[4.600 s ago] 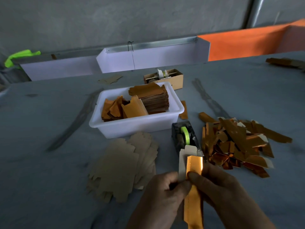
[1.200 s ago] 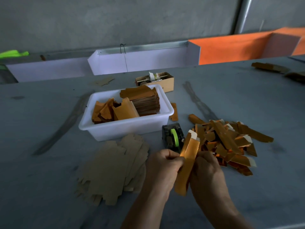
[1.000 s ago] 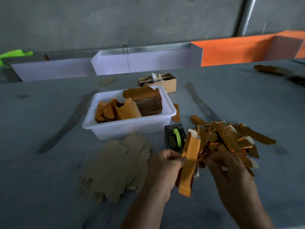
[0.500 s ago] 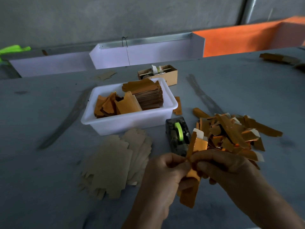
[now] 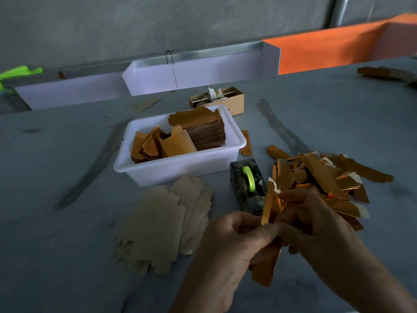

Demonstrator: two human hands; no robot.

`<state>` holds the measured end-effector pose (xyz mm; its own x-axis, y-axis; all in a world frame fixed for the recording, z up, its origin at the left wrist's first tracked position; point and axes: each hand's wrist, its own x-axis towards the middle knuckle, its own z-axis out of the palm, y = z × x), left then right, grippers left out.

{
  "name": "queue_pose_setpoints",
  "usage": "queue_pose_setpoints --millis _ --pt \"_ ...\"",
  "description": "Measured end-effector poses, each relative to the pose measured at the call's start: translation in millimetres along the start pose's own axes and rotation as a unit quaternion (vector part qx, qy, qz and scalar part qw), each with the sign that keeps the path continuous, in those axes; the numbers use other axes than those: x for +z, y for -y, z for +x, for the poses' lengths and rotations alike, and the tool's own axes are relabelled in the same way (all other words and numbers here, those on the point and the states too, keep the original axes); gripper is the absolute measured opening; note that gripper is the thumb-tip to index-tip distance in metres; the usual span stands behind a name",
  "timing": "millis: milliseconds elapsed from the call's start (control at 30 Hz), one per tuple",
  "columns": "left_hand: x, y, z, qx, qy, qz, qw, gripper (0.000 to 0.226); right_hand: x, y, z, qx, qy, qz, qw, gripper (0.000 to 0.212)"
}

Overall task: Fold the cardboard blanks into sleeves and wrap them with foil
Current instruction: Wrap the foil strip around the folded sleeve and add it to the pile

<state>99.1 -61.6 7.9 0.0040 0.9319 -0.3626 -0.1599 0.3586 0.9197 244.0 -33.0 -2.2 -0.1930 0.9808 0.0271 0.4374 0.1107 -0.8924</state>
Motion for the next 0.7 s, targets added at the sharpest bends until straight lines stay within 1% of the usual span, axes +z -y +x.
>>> queue_pose_setpoints --millis 100,200,333,433,500,567,633,700 --pt "3.7 3.1 0.7 0.010 -0.033 0.018 0.999 0.005 1.1 0.7 -2.0 0.001 -0.012 -0.028 1.000 0.038" --pt "7.6 9.4 2.3 0.028 -0.058 0.046 0.997 0.011 2.1 -0.8 -3.2 0.005 -0.022 -0.049 0.999 0.037" --pt "12.0 17.4 2.8 0.082 -0.100 0.094 0.987 0.017 4.9 -1.0 -3.8 0.010 -0.033 -0.077 0.996 0.033" --pt "17.7 24.8 3.6 0.109 -0.146 0.102 0.978 0.023 8.1 2.2 -4.8 0.003 -0.054 -0.126 0.991 0.031" --pt "21.1 29.2 3.9 0.137 -0.174 0.119 0.968 0.023 9.7 4.3 -5.9 -0.007 -0.082 -0.161 0.983 0.030" --pt "23.4 30.9 3.4 0.161 -0.189 0.140 0.959 0.021 9.4 7.0 -4.5 -0.014 -0.089 -0.200 0.976 0.031" --pt "20.3 30.4 2.3 0.164 -0.198 0.128 0.958 0.020 7.2 8.9 -2.2 -0.001 -0.073 -0.244 0.967 0.032" --pt "14.0 25.9 3.0 0.147 -0.199 0.098 0.964 0.018 2.2 6.4 -1.8 0.002 -0.070 -0.272 0.960 0.034"
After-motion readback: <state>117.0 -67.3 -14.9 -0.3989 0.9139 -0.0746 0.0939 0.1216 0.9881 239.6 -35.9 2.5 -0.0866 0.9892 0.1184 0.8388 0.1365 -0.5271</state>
